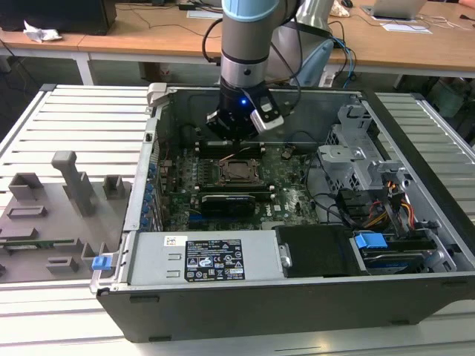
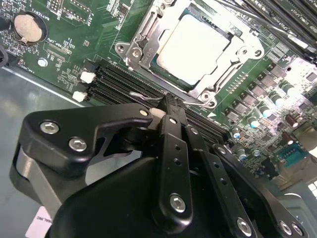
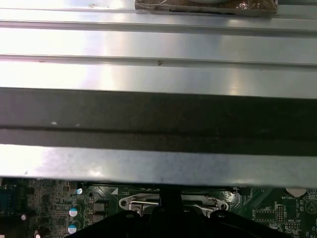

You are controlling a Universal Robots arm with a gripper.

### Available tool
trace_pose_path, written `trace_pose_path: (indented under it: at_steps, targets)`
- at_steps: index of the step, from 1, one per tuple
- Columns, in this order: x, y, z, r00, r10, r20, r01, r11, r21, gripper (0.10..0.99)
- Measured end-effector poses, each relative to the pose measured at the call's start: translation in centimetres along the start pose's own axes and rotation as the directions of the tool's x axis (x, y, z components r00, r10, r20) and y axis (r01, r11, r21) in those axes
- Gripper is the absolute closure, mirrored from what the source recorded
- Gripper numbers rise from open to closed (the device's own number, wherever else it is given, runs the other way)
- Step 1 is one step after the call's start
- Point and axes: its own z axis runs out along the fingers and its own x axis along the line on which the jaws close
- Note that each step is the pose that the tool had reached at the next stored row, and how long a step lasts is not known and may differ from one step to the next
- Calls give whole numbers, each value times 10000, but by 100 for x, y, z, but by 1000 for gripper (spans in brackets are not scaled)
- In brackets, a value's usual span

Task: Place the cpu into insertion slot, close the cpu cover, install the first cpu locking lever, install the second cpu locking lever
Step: 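Install the first cpu locking lever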

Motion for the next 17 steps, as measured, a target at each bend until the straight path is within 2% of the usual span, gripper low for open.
trace_pose_path:
  at_steps: [9,17]
  targets:
    - [-52,16,41,10000,1,0,-1,10000,1,980]
    - [-150,26,107,10000,1,0,-1,10000,0,980]
